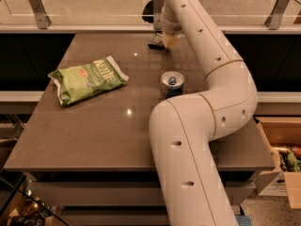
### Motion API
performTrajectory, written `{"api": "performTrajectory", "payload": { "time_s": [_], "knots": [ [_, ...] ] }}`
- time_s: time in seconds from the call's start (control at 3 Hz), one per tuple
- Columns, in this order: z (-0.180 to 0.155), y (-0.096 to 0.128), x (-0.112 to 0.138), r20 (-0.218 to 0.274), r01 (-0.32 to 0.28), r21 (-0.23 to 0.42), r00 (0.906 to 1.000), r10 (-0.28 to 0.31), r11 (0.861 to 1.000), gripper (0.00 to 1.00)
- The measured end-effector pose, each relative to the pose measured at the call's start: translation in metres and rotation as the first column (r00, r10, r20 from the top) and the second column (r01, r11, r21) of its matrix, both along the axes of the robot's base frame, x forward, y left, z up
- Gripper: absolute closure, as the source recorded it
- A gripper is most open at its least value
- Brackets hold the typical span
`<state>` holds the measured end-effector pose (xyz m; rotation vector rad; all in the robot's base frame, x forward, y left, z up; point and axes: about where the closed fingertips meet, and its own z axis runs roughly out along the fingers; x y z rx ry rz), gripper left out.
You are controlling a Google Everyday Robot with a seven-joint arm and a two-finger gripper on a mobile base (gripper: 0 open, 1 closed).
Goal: Pick rxbar chocolate
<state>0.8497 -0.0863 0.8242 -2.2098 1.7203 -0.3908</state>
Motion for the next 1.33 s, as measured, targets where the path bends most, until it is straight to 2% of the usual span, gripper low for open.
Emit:
{"api": "performTrajectory", "payload": {
  "time_s": [1.0, 1.33],
  "knots": [
    [-0.0072, 0.0030, 0.0050, 0.005, -0.003, 0.003, 1.0000, 0.003, 1.000, 0.13],
    [0.0013, 0.0033, 0.0029, 0.005, -0.003, 0.003, 1.0000, 0.003, 1.000, 0.00]
  ]
}}
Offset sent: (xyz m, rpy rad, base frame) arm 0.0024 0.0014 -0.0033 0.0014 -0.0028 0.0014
